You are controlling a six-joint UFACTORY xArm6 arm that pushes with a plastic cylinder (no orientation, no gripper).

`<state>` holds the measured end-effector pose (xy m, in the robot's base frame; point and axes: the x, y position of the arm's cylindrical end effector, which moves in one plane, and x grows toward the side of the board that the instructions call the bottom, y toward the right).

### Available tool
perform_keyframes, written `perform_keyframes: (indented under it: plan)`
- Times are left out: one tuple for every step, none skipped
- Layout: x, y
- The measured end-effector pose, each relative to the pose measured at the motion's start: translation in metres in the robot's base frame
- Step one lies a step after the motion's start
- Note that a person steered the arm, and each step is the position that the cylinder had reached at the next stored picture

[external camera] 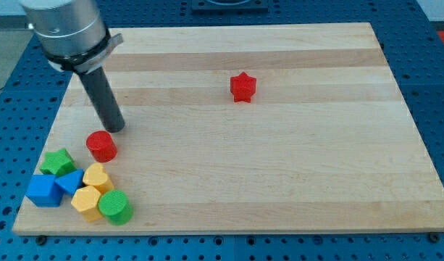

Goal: Slide the red circle closer to the yellow heart

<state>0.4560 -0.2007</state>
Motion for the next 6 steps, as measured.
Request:
perform_keyframes:
  plan:
    - [0.014, -0.007]
    - [0.023, -0.007]
    - [0.028, -0.009]
    - [0.028, -0.009]
    - [0.034, -0.01]
    - [0.037, -0.013]
